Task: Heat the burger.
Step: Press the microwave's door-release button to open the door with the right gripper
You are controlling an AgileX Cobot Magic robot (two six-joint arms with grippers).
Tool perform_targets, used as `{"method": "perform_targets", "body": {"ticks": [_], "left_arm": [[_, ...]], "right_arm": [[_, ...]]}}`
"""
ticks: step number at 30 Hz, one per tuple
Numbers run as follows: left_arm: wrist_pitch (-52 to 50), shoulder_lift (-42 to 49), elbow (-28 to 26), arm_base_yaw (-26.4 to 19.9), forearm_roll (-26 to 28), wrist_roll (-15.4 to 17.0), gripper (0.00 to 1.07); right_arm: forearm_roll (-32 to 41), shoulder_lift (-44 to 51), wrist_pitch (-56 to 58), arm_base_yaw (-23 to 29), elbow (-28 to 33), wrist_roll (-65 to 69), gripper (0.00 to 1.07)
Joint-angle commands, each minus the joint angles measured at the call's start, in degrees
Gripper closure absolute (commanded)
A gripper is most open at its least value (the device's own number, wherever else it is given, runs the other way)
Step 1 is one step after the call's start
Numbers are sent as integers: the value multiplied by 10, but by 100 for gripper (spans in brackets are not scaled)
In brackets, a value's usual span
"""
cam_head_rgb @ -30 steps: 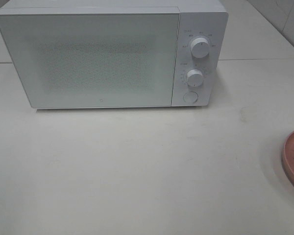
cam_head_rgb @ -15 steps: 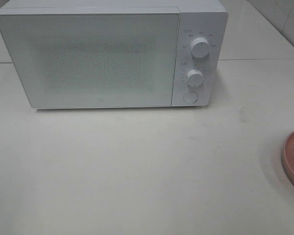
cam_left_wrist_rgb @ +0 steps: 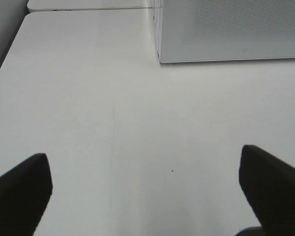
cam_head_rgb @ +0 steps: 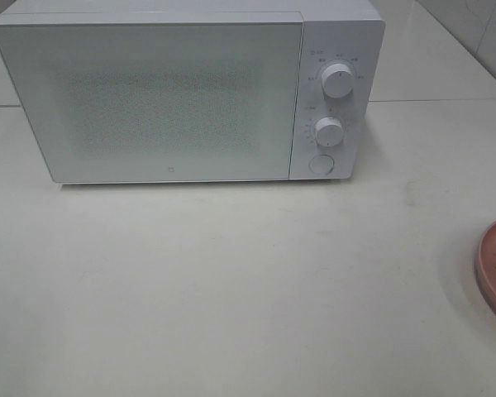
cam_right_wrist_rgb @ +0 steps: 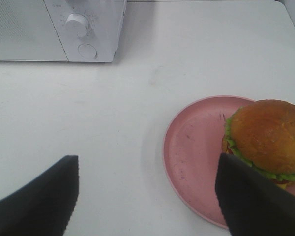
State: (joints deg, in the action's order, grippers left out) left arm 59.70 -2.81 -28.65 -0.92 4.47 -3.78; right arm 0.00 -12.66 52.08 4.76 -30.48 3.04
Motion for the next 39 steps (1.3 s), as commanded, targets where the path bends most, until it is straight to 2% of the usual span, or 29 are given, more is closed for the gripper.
{"method": "perform_targets", "body": {"ticks": [1,24,39], "left_arm": [[-2,1,1,2,0,4,9],[-2,1,1,2,0,4,9],[-2,1,1,2,0,4,9]], "right_arm": [[3,-32,-36,1,-6,1,33],[3,-292,-264,1,-6,1,33],[3,-419,-426,1,-6,5,33]]}}
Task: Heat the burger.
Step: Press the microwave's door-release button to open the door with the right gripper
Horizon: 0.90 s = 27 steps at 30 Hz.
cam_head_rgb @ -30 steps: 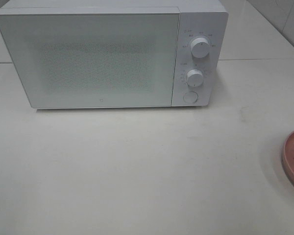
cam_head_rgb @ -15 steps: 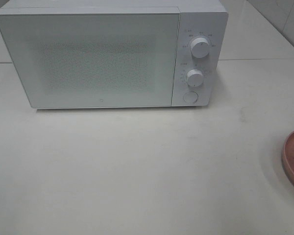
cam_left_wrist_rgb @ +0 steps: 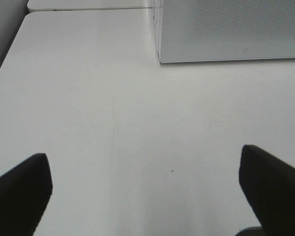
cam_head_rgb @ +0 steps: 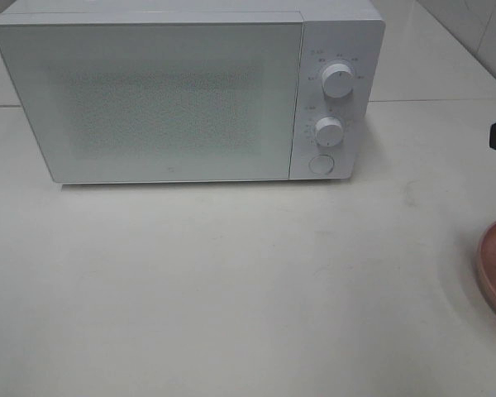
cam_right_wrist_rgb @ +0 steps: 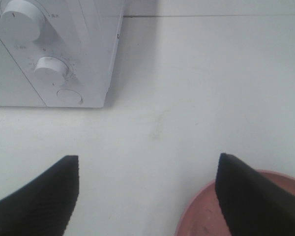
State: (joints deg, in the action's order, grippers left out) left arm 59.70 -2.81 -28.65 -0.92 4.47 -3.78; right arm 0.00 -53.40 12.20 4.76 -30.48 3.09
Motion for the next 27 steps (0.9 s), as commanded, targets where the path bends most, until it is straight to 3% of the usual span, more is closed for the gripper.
{"method": "perform_targets", "body": {"ticks": [1,13,15,16,18,21,24,27], "left_arm": [[-2,1,1,2,0,4,9],[-2,1,1,2,0,4,9],[-2,1,1,2,0,4,9],[-2,1,1,2,0,4,9],[-2,1,1,2,0,4,9],[-2,1,1,2,0,4,9],[-2,1,1,2,0,4,9],[-2,1,1,2,0,4,9]], "right_arm": [[3,-32,-58,1,-6,4,33],[3,-127,-252,1,3,3,33],[15,-148,-360,9,42,-1,33],[15,-148,-360,9,42,-1,33],[56,-163,-433,35,69,-31,33],[71,-168,-453,49,77,-51,33],[167,-208,-535,122,105,-141,33],[182,-217,-547,137,108,-157,33]]}}
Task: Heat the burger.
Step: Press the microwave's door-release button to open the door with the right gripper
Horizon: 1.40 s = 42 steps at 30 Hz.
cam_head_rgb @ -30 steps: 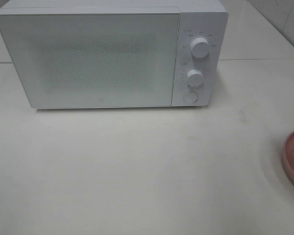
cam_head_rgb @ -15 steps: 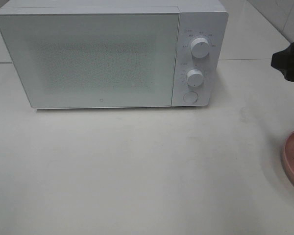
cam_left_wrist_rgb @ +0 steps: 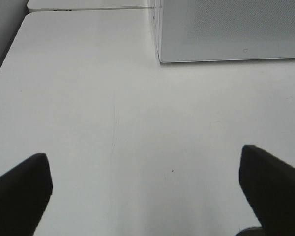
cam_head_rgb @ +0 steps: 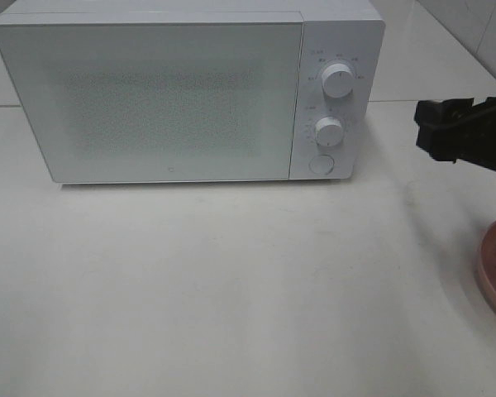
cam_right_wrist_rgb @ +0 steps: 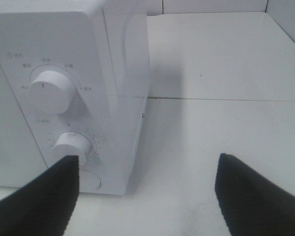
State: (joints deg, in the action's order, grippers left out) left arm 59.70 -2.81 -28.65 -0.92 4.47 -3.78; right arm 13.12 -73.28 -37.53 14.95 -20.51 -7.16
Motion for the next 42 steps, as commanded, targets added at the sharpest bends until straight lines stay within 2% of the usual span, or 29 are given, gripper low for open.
{"method": "perform_targets", "body": {"ticks": [1,5,7,8,24,33,40,42], "left_arm": [[-2,1,1,2,0,4,9],[-2,1,1,2,0,4,9],[-2,1,1,2,0,4,9],[-2,1,1,2,0,4,9],[-2,1,1,2,0,4,9],[-2,1,1,2,0,4,9],[-2,1,1,2,0,4,9],[-2,1,1,2,0,4,9]], "right_arm": [[91,-32,-80,61,13,-81,33],[169,-70,-142,125,14,-113,33],[183,-78,-151,139,14,-117,33],[210,-96,-175,166,14,-123,33],[364,-198,-260,331,14,-123,33],[369,-202,-267,346,14,-77,33],[369,-202,-266,346,14,78,33],[369,-202,-266,346,14,164,33]]}}
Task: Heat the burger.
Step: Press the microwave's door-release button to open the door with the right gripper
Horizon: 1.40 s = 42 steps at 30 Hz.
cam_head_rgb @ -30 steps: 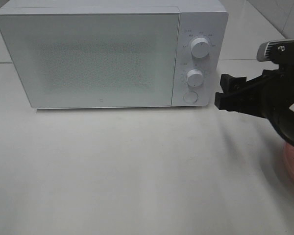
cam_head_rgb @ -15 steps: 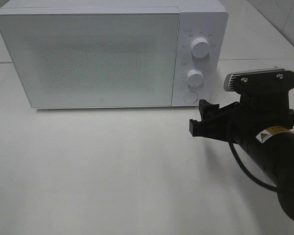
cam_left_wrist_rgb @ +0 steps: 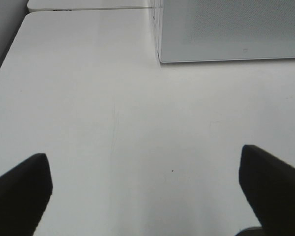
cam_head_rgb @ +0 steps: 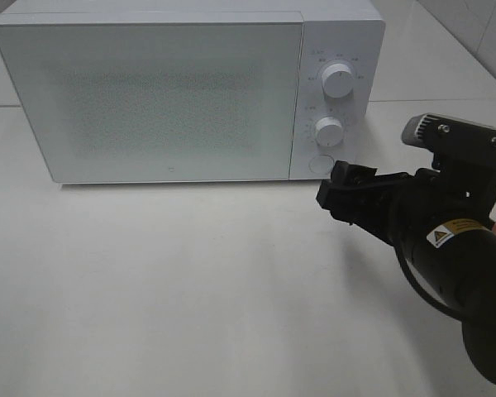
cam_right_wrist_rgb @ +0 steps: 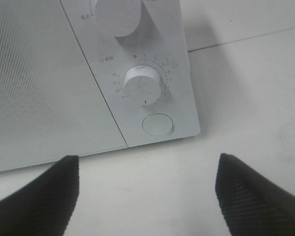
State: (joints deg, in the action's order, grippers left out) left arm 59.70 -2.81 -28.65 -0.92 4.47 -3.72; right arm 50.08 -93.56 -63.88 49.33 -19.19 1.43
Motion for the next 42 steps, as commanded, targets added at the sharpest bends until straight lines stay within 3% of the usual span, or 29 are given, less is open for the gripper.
{"method": "perform_targets", "body": {"ticks": [1,16,25,32,37,38,39,40,42], "left_arm": [[-2,1,1,2,0,3,9],[-2,1,1,2,0,3,9],[-2,1,1,2,0,3,9],[-2,1,1,2,0,3,9],[-2,1,1,2,0,3,9],[-2,1,1,2,0,3,9],[-2,1,1,2,0,3,9],[-2,1,1,2,0,3,9],[-2,1,1,2,0,3,9]], "right_arm": [[-1,1,-3,2,1,78,33],[-1,1,-1,2,1,484,33],[-1,1,50,2,1,642,33],[0,1,60,2,1,658,35],[0,1,65,2,1,658,41],[2,1,72,2,1,659,48],[2,1,72,2,1,659,48],[2,1,73,2,1,661,59],[2,1,73,2,1,661,64]]}}
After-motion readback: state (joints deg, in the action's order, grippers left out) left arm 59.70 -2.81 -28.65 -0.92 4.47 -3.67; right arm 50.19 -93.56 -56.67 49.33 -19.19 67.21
